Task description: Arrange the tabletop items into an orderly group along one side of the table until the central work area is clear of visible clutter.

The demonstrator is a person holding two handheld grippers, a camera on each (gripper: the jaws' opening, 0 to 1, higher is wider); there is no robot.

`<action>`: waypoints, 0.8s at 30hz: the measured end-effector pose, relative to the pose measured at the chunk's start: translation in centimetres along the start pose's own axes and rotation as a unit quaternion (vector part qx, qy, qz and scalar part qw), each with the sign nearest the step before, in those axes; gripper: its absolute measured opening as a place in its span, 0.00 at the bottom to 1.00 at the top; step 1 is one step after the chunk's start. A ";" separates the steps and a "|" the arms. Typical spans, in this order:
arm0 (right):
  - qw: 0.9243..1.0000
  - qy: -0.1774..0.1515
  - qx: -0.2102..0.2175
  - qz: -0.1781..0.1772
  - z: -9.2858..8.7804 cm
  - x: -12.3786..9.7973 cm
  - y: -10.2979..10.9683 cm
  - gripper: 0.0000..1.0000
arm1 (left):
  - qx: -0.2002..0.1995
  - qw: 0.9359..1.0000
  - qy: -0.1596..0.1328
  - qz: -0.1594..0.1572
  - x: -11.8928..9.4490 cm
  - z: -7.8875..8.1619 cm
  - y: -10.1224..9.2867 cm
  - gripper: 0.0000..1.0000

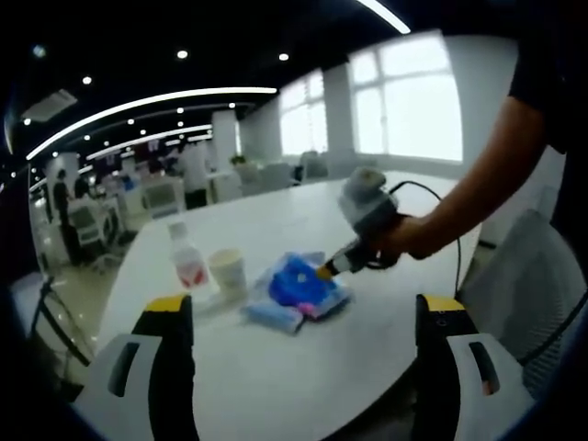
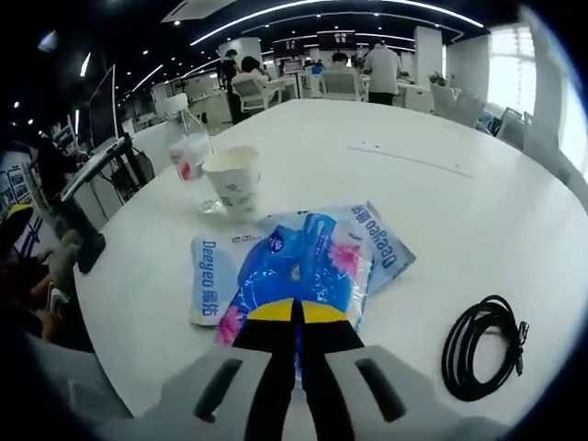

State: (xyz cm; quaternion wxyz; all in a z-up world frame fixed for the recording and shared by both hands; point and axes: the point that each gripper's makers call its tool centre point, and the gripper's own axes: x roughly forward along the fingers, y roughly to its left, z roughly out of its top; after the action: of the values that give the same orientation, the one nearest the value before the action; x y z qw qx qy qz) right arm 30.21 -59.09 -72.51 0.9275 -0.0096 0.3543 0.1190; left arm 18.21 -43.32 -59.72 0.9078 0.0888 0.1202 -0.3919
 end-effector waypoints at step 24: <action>0.999 -0.050 0.005 -0.007 3.2 -2.8 -2.5 0.00 | -0.001 1.000 0.000 -0.006 0.0 0.1 -0.4 0.98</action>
State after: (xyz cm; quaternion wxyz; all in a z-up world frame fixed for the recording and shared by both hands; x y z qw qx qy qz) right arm 30.87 -61.79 -68.38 0.9448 -0.0016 0.3083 0.1106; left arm 17.91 -43.59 -59.62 0.9053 0.0870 0.1212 -0.3976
